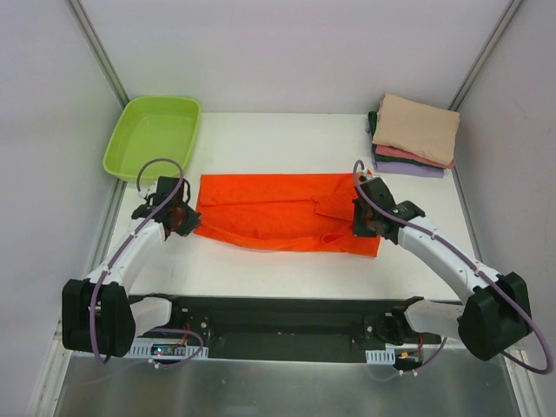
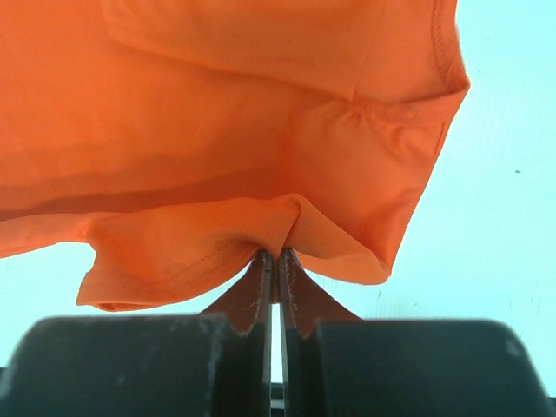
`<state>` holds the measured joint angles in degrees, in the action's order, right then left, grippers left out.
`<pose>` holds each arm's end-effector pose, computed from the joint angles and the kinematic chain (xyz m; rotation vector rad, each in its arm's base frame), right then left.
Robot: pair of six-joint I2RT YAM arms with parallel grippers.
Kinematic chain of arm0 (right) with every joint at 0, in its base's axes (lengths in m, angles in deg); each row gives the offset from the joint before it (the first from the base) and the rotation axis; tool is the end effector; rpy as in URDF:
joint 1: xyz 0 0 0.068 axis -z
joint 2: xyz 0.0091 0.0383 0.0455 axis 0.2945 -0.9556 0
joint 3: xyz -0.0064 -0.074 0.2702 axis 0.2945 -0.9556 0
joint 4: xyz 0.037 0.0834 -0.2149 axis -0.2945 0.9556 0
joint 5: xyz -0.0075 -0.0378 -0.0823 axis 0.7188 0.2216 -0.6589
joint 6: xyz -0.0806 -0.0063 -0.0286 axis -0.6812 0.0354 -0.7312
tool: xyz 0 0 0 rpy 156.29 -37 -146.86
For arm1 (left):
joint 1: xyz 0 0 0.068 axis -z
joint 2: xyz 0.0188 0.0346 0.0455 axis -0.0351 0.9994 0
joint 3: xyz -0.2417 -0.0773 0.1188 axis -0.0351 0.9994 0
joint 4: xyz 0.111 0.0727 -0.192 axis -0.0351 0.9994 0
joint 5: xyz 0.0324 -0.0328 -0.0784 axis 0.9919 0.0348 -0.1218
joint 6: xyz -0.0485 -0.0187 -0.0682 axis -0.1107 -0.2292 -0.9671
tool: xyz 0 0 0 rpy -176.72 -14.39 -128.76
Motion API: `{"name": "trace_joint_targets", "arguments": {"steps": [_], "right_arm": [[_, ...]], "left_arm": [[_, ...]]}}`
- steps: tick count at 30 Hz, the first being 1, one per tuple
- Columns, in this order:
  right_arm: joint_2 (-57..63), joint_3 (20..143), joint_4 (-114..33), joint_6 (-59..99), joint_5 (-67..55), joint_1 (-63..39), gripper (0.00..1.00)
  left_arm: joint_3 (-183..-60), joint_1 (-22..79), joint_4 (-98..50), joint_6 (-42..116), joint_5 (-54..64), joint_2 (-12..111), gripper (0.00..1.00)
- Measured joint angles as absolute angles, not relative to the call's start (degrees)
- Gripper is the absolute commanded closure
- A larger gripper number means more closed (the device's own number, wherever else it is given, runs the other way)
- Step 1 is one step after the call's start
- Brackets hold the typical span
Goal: Fold and stack the t-shirts
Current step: Fold the other side of the tshirt into a rectangle
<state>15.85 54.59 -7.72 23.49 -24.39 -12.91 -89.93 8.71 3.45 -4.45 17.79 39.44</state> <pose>0.2071 0.1033 0.2318 -0.3448 2.4505 0.0655 0.2225 -0.0198 0.2115 -1.0123 2.2560 -0.3612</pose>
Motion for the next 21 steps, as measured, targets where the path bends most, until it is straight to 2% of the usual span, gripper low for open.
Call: {"name": "trace_joint_targets", "arguments": {"steps": [21], "right_arm": [[-4.2,72.6,-13.6,16.2,-20.0,-3.6,1.0]], "left_arm": [[-100.4,6.8,2.2,-3.4,19.6,53.3,1.0]]}}
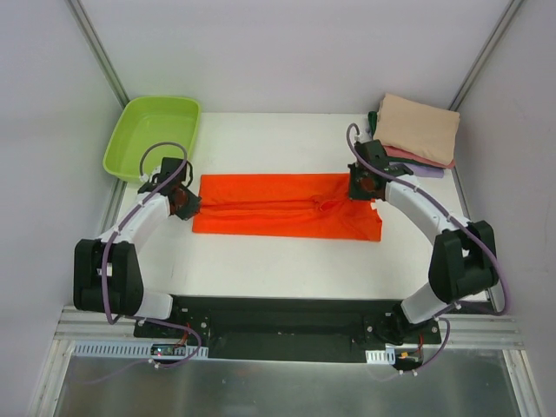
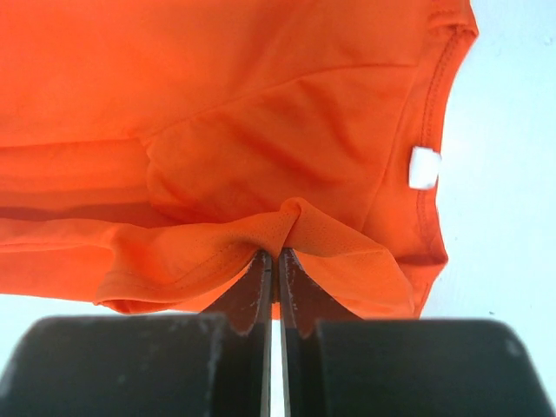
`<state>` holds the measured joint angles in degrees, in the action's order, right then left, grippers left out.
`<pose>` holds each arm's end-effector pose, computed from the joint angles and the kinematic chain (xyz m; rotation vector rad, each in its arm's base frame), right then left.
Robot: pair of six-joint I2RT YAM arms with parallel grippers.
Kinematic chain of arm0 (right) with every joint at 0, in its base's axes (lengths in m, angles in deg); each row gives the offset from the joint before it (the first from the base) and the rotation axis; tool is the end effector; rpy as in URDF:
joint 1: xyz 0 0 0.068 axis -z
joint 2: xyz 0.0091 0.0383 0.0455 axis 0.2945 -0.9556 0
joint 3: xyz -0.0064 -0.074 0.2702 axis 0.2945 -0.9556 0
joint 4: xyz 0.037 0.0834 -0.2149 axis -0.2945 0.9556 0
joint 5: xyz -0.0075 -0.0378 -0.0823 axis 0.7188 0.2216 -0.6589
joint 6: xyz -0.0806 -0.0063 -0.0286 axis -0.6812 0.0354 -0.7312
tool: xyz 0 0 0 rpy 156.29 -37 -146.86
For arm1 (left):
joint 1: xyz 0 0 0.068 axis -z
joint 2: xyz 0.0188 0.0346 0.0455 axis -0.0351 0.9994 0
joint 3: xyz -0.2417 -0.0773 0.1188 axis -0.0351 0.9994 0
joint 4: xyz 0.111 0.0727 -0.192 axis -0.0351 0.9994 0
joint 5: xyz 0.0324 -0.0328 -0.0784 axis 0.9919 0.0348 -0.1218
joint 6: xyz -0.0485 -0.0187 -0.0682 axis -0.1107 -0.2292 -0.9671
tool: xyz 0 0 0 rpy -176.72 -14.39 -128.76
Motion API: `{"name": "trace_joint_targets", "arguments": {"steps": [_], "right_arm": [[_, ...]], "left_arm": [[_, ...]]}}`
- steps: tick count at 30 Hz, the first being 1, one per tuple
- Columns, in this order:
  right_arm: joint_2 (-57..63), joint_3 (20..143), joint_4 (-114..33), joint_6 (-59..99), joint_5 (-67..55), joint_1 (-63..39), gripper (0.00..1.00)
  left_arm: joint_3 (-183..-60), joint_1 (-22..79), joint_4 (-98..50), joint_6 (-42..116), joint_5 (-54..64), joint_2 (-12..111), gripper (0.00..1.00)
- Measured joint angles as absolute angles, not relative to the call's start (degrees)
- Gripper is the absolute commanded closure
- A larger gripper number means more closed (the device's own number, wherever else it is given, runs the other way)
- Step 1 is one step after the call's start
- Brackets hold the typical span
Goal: Fold and stack the t-shirts
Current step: Fold the other side of the tshirt into a rectangle
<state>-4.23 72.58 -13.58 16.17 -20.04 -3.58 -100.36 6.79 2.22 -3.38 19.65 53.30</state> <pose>0.3128 0.1091 0.2484 -0.3213 2.4029 0.0511 0.2785 -0.0145 0.2149 -1.0486 2.2630 -0.2809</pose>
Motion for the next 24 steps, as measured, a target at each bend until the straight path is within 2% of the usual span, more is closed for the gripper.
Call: {"name": "trace_joint_targets", "arguments": {"steps": [11,13,14,15,18,19,21,22,23,24], "right_arm": [[-12.5,79.0,-13.6,13.2,-18.7,-2.3,0.99],[-13.8,79.9,-13.5,12.9,-18.7,-2.2,0.98],[-14.2,80.3,-13.6,12.8,-18.7,-2.1,0.97],[-14.9,80.8,-13.5,12.7,-18.7,-2.0,0.94],[-17.2,82.3,-13.5,12.5,-18.7,-1.7,0.85],[-18.0,83.0,-13.5,12.4,-18.7,-1.6,0.79],[-19.8,84.4,-13.4,12.4,-18.9,-1.4,0.55],[-20.6,85.1,-13.3,12.4,-19.0,-1.3,0.44],[-21.2,85.8,-13.0,12.6,-19.1,-1.2,0.25],[-21.7,86.6,-12.5,12.4,-19.2,-1.2,0.15]], "left_arm": [[-102.2,6.8,2.2,-2.8,19.8,58.8,1.0],[-102.9,6.8,2.2,-2.7,19.8,59.7,0.97],[-103.3,6.7,2.2,-2.7,19.8,60.0,0.9],[-103.7,6.6,2.2,-2.7,19.8,60.4,0.77],[-104.4,6.4,2.1,-2.1,20.1,61.4,0.48],[-104.6,6.4,2.0,-2.1,20.2,61.8,0.36],[-104.8,6.4,2.0,-1.6,20.5,62.2,0.2],[-104.9,6.4,2.0,-1.5,20.6,62.3,0.08],[-104.9,6.4,2.0,-1.4,20.6,62.2,0.01],[-105.1,6.4,1.9,-1.2,20.6,62.2,0.01]]}}
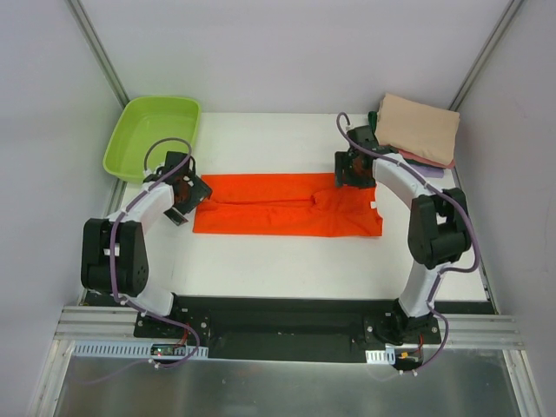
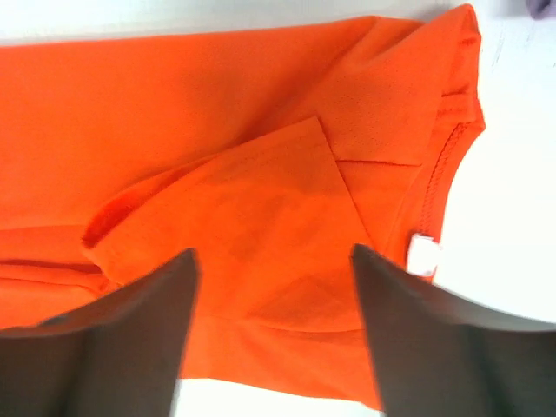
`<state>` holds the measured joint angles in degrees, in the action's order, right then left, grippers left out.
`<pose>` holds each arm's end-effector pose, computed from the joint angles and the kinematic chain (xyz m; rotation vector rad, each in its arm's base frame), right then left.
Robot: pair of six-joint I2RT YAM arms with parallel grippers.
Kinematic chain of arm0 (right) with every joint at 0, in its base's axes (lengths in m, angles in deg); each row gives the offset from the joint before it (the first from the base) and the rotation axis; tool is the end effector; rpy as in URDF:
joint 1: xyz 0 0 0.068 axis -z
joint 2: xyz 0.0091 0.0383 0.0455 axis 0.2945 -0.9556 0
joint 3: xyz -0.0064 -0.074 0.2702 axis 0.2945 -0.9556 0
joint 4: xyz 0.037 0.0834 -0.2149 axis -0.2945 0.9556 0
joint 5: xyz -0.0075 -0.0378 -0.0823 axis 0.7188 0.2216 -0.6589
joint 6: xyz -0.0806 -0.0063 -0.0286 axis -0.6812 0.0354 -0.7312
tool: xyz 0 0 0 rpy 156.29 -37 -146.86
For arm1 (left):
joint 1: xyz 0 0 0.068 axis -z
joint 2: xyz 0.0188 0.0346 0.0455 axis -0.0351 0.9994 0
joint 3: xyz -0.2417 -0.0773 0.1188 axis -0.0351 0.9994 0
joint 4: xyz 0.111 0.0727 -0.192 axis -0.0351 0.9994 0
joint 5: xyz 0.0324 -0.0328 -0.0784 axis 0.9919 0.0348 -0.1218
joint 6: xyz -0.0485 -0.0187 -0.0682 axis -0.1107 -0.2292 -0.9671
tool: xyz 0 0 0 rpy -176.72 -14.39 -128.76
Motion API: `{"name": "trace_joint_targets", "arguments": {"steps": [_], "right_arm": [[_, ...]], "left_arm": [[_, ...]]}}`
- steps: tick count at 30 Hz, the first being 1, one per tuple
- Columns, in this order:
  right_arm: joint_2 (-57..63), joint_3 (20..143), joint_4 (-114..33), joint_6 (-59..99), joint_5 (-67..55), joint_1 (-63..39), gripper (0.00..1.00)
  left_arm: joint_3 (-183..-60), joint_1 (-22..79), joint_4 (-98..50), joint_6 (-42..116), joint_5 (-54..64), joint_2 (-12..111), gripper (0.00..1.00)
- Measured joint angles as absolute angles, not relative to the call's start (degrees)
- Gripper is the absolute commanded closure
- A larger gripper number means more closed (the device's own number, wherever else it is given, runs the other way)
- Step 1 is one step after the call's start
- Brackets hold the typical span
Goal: Fold and stack the t-shirts
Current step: Fold the other side of the tshirt into a rectangle
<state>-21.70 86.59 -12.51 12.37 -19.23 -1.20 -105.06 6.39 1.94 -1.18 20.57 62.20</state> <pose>0.3840 0.1193 0.2175 -0.3744 2.4753 0.0027 0.3080 -0.0136 0.1979 -1.0361 2.3297 -0.2058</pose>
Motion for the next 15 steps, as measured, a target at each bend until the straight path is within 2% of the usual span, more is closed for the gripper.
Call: {"name": "trace_joint_targets", "arguments": {"steps": [2,4,15], "right_arm": [[-22.0,87.7,-11.8,11.8,-19.3,-1.2,0.04],[-21.4,87.7,-11.7,11.9,-19.3,-1.2,0.02],[-6.8,69.6,-15.4,15.2,-12.9,-1.6,0.04]], "left_arm": [[-105.1,6.4,1.8,-0.9,20.5,61.9,0.01],[-105.1,6.4,1.8,-0.9,20.4,61.0,0.01],[-104.6,9.0,1.7,3.9,16.1,53.4,0.01]]}}
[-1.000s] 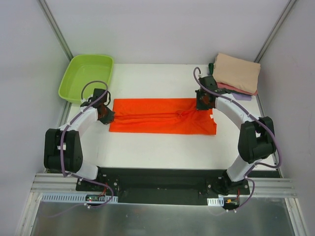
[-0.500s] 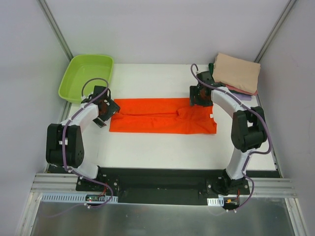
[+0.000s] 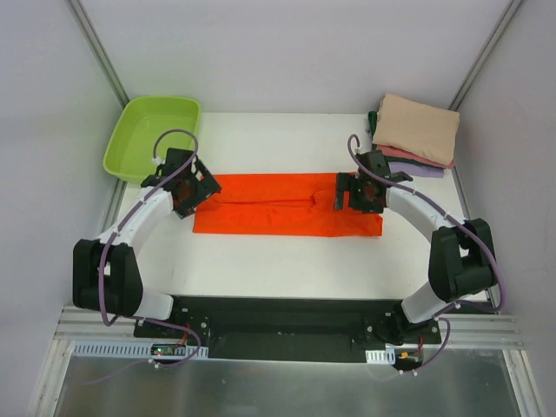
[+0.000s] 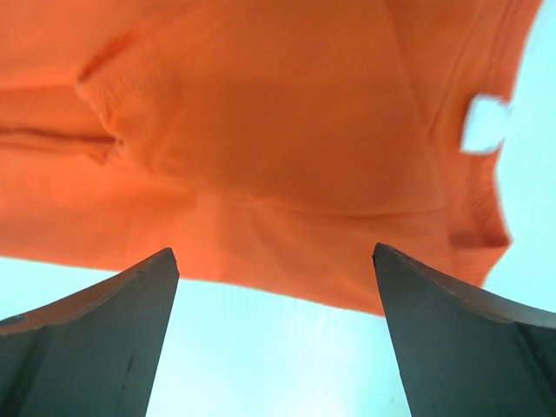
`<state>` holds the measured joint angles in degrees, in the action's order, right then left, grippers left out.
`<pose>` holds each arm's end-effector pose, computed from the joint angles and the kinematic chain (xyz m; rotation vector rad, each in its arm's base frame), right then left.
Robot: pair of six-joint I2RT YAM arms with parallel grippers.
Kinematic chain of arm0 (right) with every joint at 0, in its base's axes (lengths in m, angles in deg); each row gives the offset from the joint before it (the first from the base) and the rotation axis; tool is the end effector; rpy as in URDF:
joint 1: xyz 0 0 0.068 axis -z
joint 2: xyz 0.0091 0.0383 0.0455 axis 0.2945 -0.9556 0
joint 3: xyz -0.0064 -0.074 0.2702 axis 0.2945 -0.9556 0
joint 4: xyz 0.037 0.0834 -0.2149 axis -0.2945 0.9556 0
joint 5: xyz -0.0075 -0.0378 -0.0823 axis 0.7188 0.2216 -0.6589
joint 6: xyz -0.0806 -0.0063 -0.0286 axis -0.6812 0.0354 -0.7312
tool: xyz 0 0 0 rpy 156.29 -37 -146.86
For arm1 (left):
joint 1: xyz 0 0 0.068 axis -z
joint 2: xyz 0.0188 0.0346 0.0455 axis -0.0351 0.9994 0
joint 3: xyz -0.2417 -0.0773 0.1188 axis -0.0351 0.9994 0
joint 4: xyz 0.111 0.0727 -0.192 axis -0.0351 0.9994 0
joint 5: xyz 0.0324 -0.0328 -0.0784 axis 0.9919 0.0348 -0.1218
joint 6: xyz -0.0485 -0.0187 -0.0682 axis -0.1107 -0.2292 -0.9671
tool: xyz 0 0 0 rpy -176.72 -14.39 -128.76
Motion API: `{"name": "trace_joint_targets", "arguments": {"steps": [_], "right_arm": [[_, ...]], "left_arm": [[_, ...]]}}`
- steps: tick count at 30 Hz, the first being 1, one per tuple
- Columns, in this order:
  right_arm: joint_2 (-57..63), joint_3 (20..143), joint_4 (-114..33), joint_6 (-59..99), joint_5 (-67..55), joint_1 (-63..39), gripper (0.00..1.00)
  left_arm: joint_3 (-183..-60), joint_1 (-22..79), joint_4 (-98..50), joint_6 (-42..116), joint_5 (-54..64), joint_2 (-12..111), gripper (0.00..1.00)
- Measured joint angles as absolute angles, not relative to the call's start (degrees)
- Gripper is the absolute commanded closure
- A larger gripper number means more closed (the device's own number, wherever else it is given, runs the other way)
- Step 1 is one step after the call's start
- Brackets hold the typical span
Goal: Fold and stack the t-shirts
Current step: Rotate the tshirt 90 degrees
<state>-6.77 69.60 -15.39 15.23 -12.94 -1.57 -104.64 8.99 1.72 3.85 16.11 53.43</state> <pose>0.3148 0.1074 0.2208 -0.3651 2.4766 0.1648 0.2900 -0.0314 0.2385 -0.8152 2.2882 -0.3549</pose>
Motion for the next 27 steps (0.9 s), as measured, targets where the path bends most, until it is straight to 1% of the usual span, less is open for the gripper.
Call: {"name": "trace_joint_targets", "arguments": {"steps": [3,8,11,14,17,19,22,25,27], "right_arm": [[-5.8,65.5,-16.5,18.2,-10.2,-1.7,0.04],[-7.5,64.5,-17.7,22.2,-8.3,-1.5,0.04],[-10.3,65.5,-18.2,23.2,-7.3,-0.9,0.04],[-15.7,69.5,-16.9,22.9,-6.8,-0.3,0.04],[-20.7,75.2,-15.1,22.2,-6.8,0.0,0.04],[-23.3,78.8,-14.3,21.0,-6.8,0.1,0.04],[-28.7,86.4,-12.0,18.4,-6.5,0.3,0.04],[-35.9,97.5,-8.4,15.3,-4.7,0.4,0.04],[-40.8,105.3,-6.4,14.0,-3.5,0.4,0.04]], "left_arm": [[-109.6,13.2,2.1,7.3,13.1,57.9,0.01],[-121.4,17.1,-0.6,11.3,8.3,71.6,0.01],[-123.2,17.0,-1.6,12.3,7.0,77.4,0.01],[-121.8,16.9,-1.4,12.3,7.1,79.6,0.01],[-117.3,17.0,-1.5,12.2,7.5,79.2,0.01],[-114.3,17.0,-2.9,11.6,7.6,76.6,0.01],[-106.0,17.7,-3.9,8.4,8.1,70.2,0.01],[-98.6,20.6,-3.7,3.3,9.2,63.2,0.01],[-94.3,25.7,-3.5,-0.5,9.2,58.8,0.01]]}}
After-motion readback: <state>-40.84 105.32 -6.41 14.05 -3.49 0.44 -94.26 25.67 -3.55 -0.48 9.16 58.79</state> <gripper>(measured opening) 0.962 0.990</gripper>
